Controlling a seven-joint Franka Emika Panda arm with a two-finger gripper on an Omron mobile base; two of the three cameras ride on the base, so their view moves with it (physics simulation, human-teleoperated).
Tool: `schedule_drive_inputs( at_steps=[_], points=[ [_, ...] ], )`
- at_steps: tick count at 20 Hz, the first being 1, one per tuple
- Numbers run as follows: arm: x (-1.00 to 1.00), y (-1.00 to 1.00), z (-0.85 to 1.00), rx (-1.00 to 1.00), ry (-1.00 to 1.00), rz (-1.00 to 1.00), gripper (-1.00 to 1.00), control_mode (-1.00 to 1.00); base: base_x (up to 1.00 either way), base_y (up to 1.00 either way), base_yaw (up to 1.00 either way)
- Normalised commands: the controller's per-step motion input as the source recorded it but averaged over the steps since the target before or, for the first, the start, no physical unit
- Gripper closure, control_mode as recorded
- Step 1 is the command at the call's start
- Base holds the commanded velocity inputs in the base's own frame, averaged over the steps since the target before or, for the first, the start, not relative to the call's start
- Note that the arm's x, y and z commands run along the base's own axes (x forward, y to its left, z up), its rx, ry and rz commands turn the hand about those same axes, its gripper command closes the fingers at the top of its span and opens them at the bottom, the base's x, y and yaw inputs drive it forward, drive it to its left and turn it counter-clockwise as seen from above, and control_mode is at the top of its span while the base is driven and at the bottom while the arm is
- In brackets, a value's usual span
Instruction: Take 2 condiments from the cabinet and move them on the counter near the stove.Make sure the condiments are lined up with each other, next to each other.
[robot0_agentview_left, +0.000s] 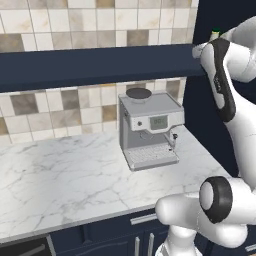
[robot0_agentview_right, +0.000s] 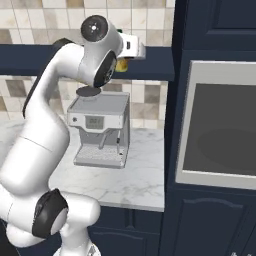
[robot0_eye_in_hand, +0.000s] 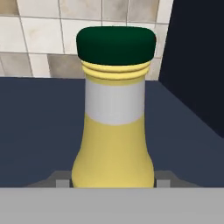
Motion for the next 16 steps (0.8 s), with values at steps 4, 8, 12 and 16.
schedule_drive_inputs(
  at_steps=[4,8,12,16],
  points=[
    [-1.0,0.42,0.0,0.0,0.0,0.29,1.0,-1.0,0.0,0.0,0.0],
    [-1.0,0.39,0.01,0.0,-0.04,0.17,1.0,-1.0,0.0,0.0,0.0],
    [-0.99,0.36,0.0,0.01,-0.09,0.0,1.0,-1.0,0.0,0.0,0.0],
    [-0.94,0.37,0.0,0.02,-0.03,0.0,1.0,-1.0,0.0,0.0,0.0]
  ],
)
